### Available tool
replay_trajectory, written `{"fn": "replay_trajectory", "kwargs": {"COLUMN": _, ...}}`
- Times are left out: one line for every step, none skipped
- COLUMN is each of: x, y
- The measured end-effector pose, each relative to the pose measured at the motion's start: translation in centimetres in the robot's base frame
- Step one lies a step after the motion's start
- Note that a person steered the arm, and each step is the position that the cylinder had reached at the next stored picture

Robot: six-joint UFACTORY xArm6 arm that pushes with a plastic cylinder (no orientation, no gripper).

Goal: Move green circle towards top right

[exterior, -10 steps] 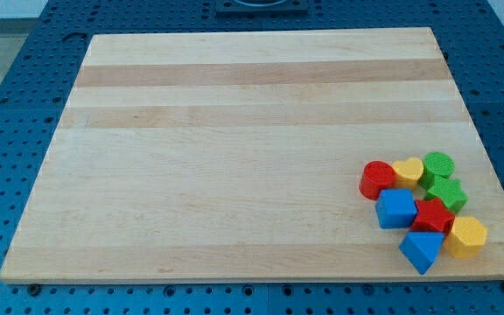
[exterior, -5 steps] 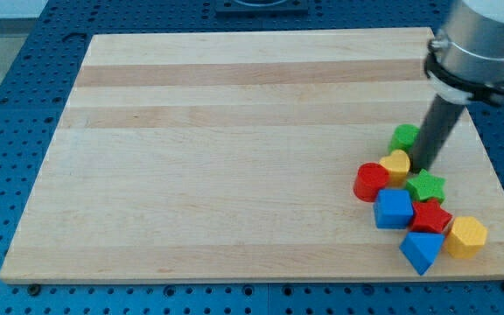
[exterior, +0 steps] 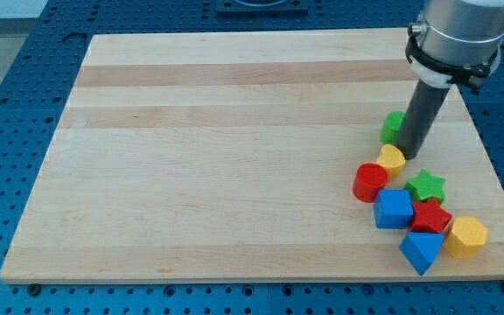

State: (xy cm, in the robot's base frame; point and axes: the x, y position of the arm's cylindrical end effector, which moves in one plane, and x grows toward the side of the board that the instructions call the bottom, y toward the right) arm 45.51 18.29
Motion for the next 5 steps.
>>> {"fn": "replay_trajectory", "kwargs": {"x": -4.3, "y": -4.3}}
{"fn": "replay_trajectory", "kwargs": {"x": -7.5, "y": -7.7}}
{"fn": "replay_trajectory", "kwargs": {"x": -7.3, "y": -7.8}}
{"fn": "replay_trajectory", "kwargs": {"x": -7.1, "y": -7.6}}
{"fn": "replay_trajectory", "kwargs": {"x": -7.1, "y": -8.3}}
